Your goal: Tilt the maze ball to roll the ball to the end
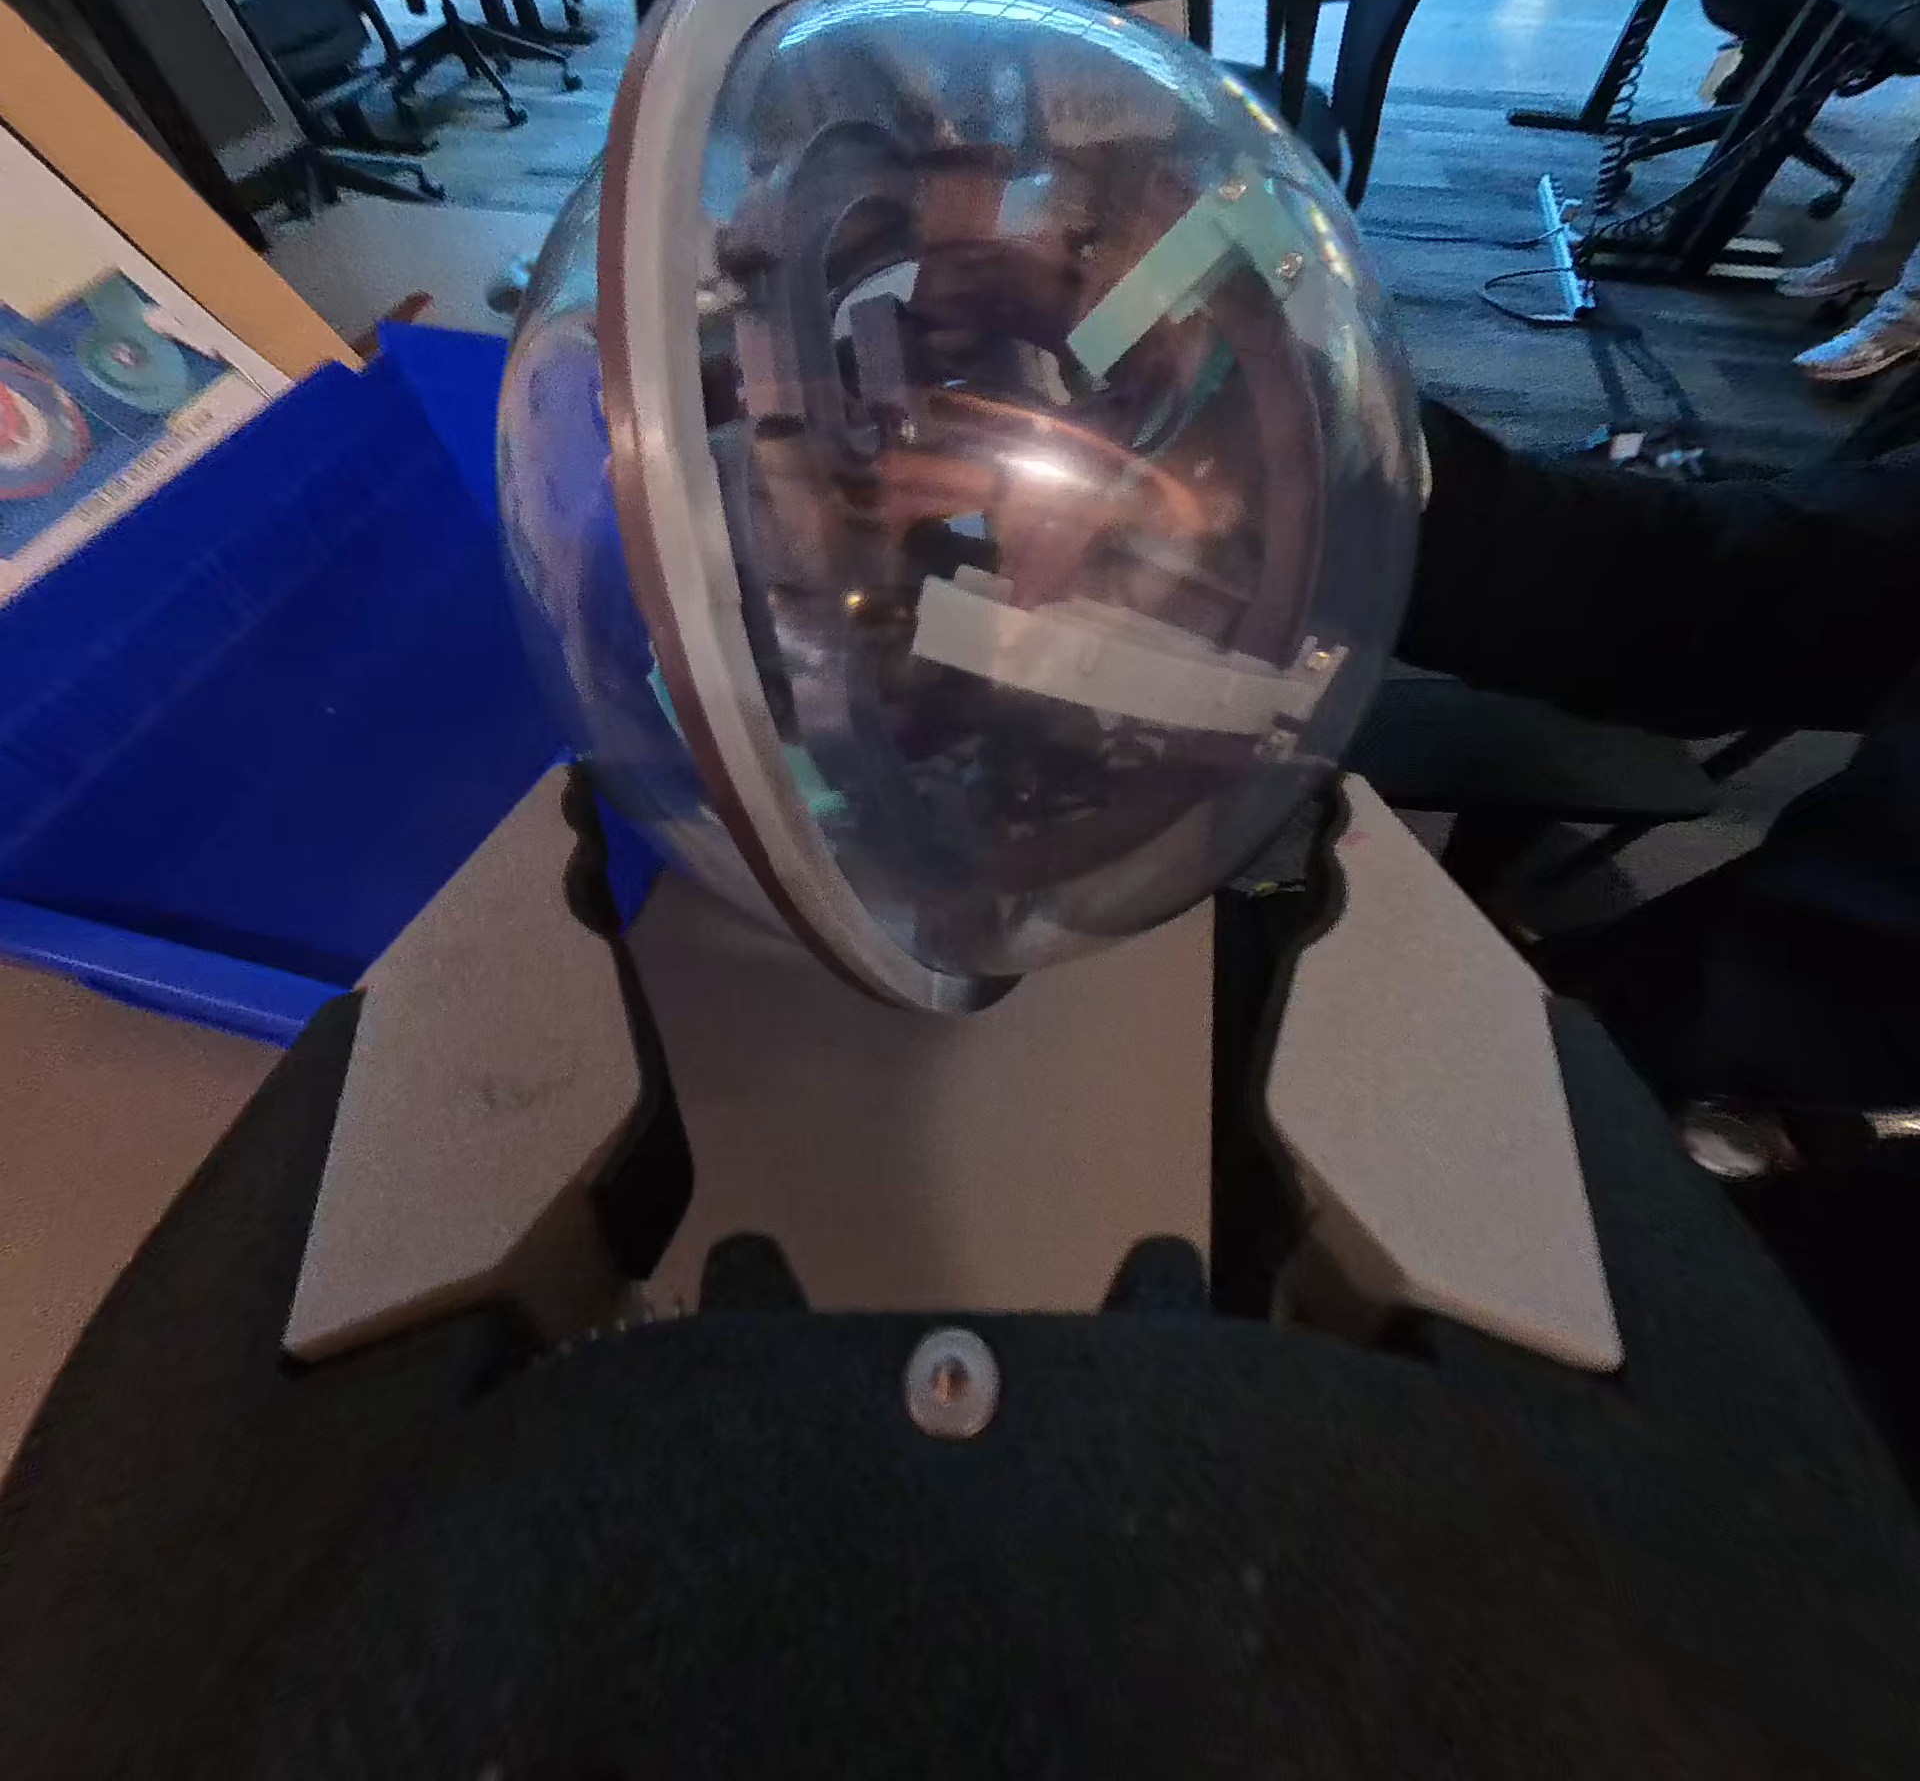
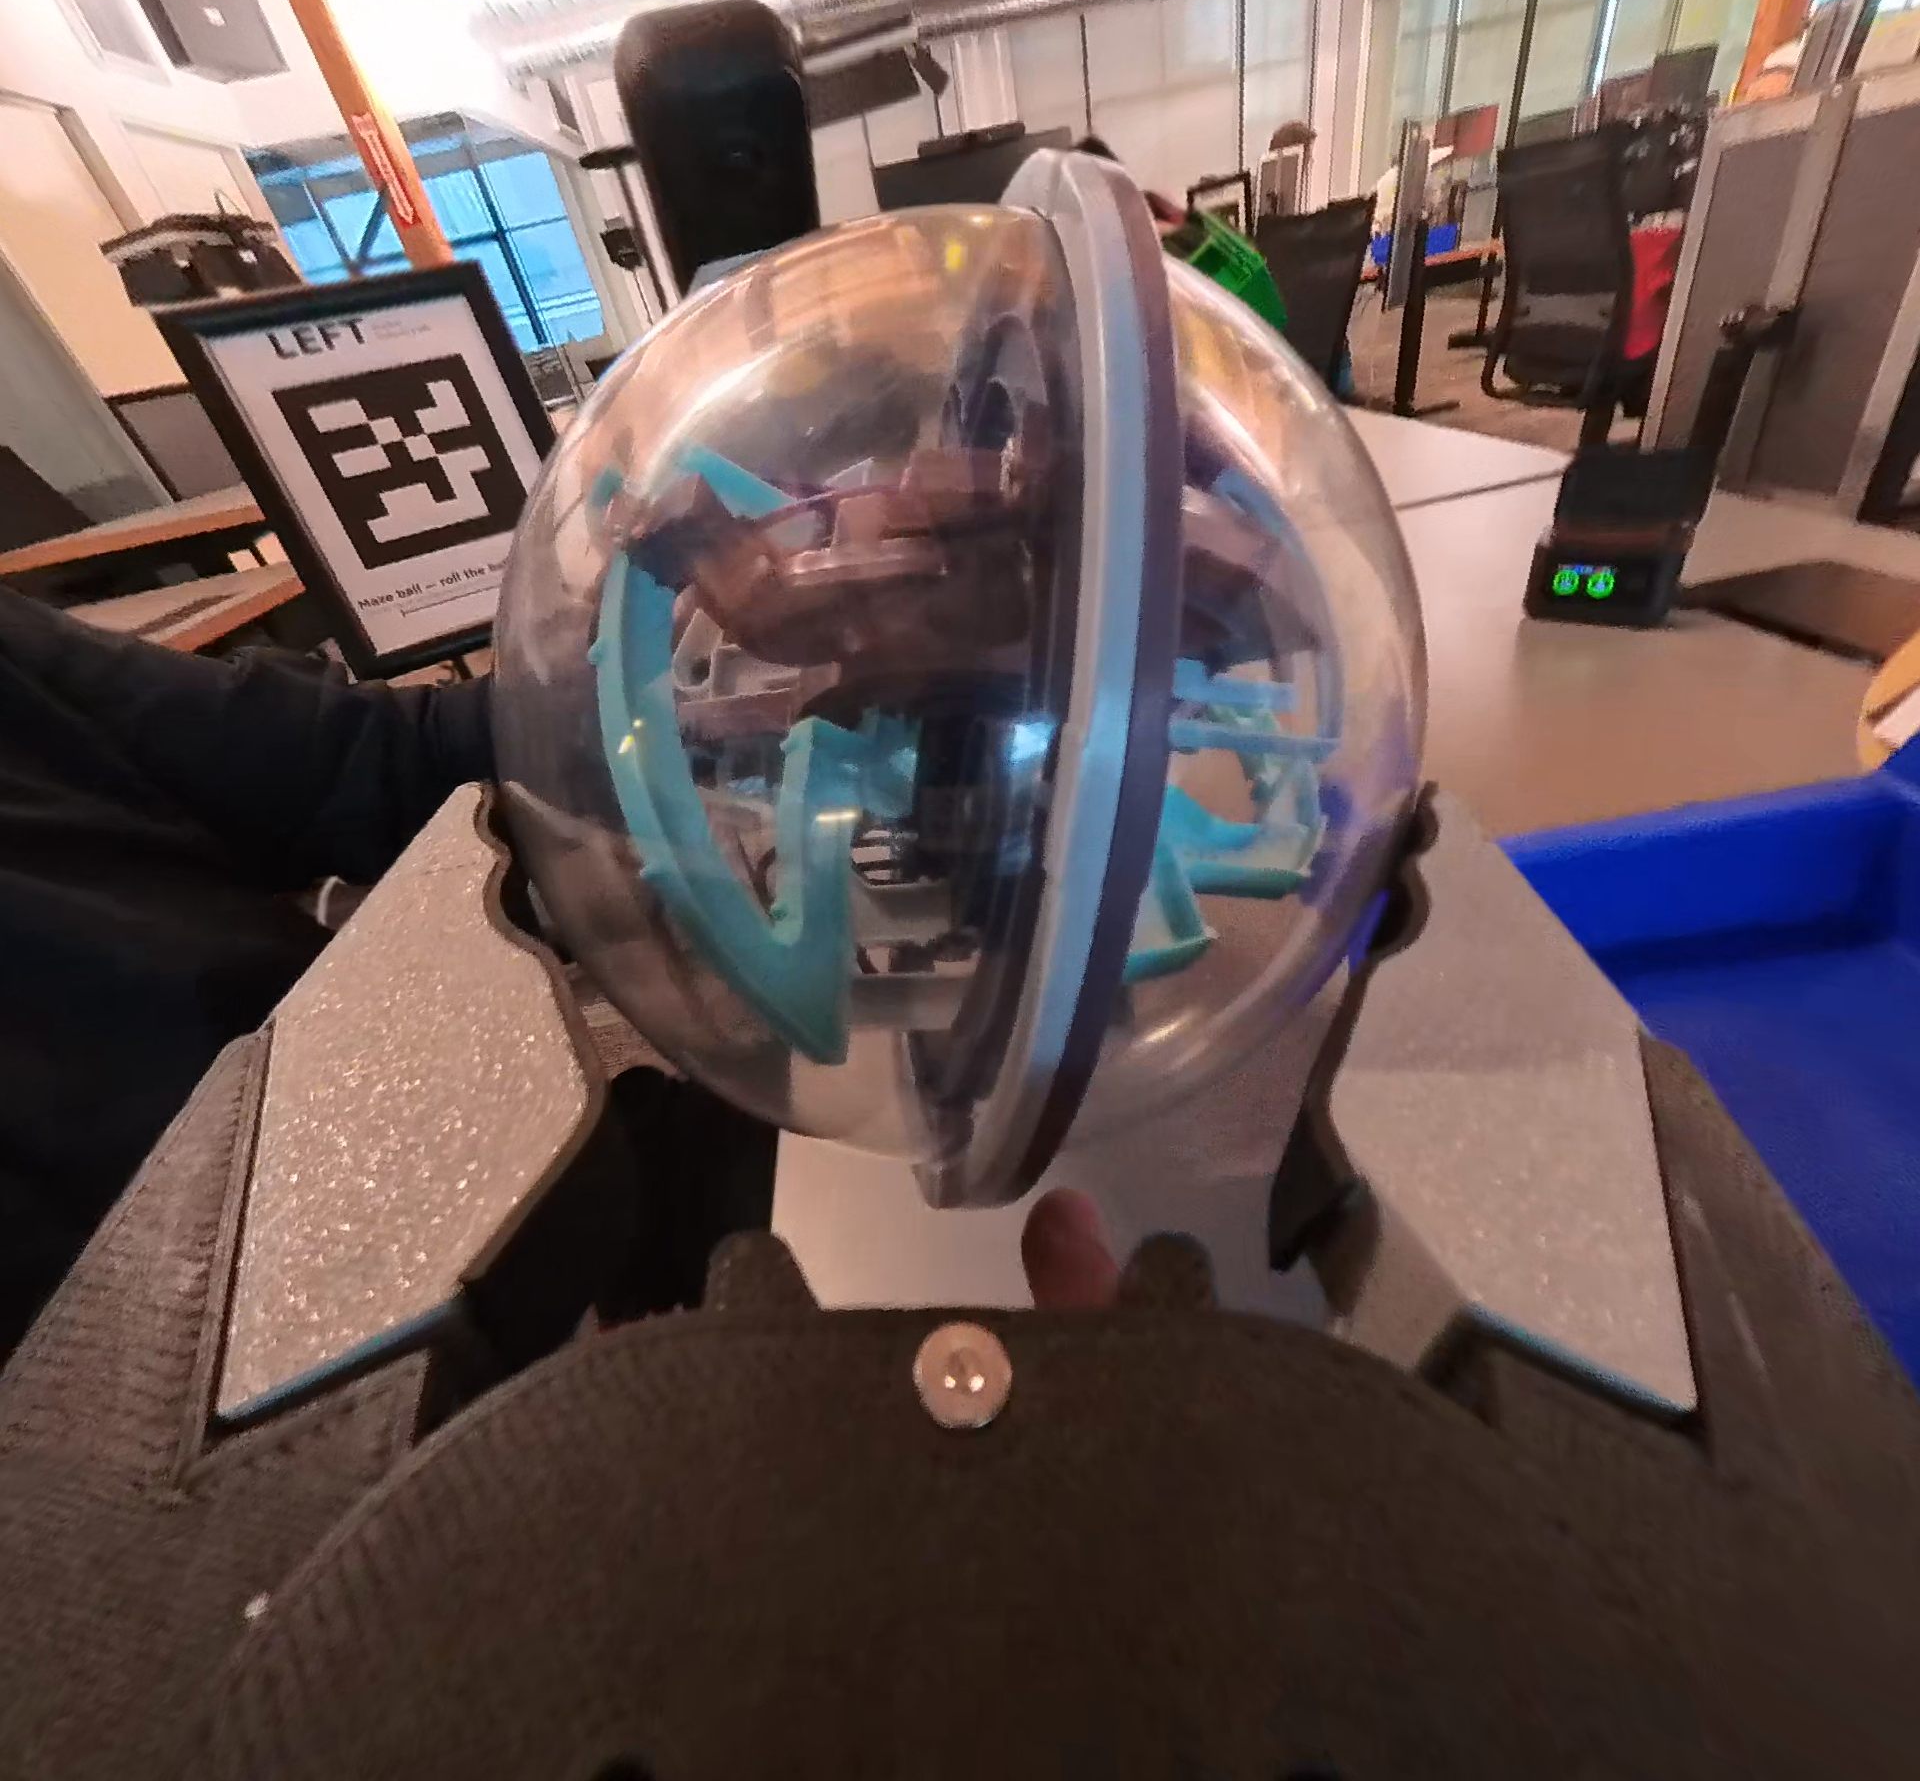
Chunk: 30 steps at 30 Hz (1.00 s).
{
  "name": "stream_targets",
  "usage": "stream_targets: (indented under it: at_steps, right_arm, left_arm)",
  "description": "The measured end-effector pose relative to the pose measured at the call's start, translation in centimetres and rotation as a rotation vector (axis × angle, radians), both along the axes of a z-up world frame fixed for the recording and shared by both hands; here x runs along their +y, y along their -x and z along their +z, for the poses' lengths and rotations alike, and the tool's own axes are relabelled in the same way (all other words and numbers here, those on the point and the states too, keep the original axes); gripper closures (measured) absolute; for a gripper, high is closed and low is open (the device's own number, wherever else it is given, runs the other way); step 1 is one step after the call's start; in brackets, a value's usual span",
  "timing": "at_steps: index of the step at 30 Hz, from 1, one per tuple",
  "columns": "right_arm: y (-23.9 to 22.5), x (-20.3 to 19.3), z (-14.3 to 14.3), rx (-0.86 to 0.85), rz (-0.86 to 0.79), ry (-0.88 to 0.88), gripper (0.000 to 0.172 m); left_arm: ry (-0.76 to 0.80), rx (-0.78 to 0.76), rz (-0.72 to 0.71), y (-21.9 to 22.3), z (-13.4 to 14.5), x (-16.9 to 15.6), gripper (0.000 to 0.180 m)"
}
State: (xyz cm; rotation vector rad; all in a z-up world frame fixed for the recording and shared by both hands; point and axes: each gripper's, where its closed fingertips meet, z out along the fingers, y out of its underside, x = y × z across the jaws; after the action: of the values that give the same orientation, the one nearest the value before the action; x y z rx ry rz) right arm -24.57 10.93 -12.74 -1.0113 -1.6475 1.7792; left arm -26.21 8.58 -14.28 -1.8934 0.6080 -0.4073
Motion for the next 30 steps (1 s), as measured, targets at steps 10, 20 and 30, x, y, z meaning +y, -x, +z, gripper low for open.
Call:
stream_targets:
  at_steps: [10,20,30]
  right_arm:
    - [0.1,-0.9,3.7,0.145,0.023,-0.005,0.016]
    - [-0.8,-1.8,5.2,0.194,0.034,-0.017,0.015]
    - [-1.8,-3.5,5.4,0.208,0.035,-0.053,0.015]
  left_arm:
    - [-0.073,0.094,0.027,0.2,3.9,-0.9,0.049]
    - [-0.109,0.112,0.051,-0.8,5.0,-1.7,0.048]
    - [-0.185,0.078,0.071,-1.9,4.4,-3.2,0.047]
